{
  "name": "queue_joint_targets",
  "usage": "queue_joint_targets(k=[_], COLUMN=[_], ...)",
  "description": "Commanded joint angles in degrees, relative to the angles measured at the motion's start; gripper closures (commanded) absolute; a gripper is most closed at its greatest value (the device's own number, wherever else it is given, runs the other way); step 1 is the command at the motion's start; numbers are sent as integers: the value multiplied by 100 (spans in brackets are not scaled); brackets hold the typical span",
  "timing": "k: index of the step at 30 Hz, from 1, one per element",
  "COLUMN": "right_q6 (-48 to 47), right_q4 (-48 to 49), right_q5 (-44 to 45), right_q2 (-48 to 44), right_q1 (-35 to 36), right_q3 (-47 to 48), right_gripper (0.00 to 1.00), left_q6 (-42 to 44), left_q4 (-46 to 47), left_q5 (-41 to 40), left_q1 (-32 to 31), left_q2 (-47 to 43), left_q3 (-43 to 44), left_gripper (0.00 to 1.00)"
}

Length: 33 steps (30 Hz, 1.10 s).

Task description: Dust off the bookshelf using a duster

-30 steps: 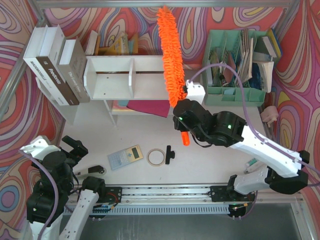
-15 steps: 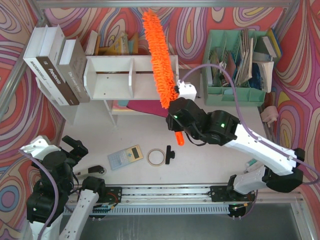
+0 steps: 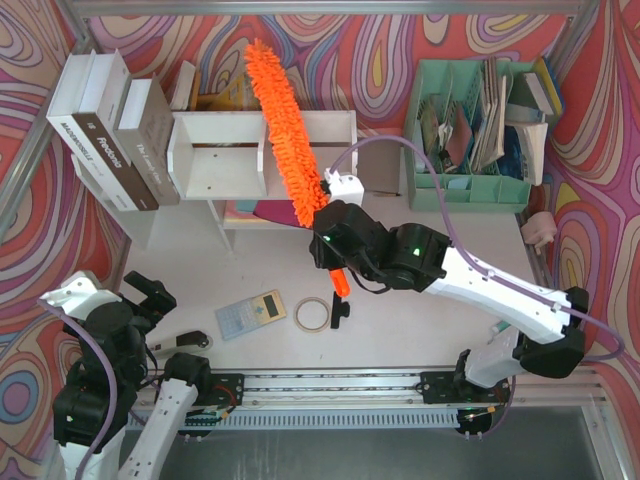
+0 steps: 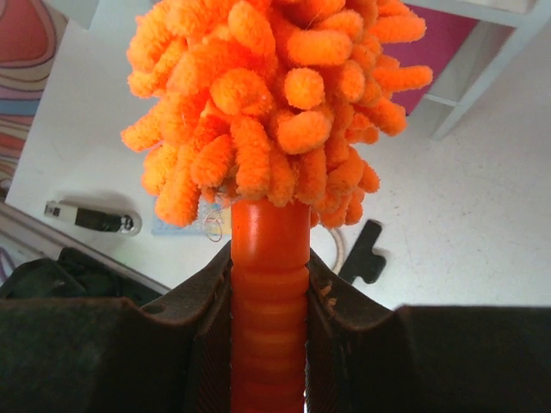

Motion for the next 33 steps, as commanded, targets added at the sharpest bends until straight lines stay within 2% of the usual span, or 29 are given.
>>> queue_joint_targets(k=[1, 9, 14, 18, 24, 33], right_q6=[215, 568, 658, 449, -26, -224], right_q4=[-163, -1042, -1217, -855, 198, 690], right_q5=[845, 1537, 1638, 1391, 495, -147], right_q2=[-441, -738, -855, -793, -505, 390], right_q1=[-4, 0, -5, -6, 38, 383], right_q3=[-52, 32, 47, 18, -40, 523], right_gripper=[100, 100, 100, 100, 100, 100], left_q6=[83, 83, 83, 83, 76, 74], left_q4=[85, 81, 85, 85, 80, 72], left_q5=[0, 9, 12, 18, -7, -17], left_q1=[37, 41, 41, 40, 41, 42], left_q2=[7, -9, -19, -3, -19, -6], left_q3=[-87, -87, -87, -87, -87, -87], left_gripper=[2, 2, 2, 1, 2, 2])
